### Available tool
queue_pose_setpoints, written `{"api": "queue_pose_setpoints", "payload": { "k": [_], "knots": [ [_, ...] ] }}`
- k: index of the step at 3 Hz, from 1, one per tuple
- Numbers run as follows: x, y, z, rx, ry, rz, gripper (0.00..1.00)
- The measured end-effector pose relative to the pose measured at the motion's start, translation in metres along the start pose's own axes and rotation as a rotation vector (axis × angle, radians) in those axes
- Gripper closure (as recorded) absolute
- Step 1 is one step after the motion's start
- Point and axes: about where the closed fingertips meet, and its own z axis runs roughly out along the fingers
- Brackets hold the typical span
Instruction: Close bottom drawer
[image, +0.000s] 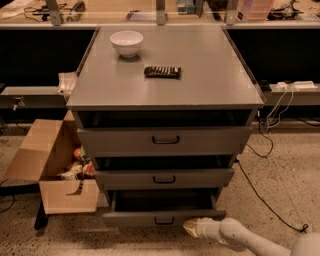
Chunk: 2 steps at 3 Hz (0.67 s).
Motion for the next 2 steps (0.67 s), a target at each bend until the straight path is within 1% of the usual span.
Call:
{"api": "queue_pose_setpoints", "payload": {
  "k": [1,2],
  "knots": [
    [0.001,-0.018,0.0,0.077,-0.022,0.119,1.0],
    [0.002,-0.032,0.003,0.115,-0.032,0.182,1.0]
  ]
}}
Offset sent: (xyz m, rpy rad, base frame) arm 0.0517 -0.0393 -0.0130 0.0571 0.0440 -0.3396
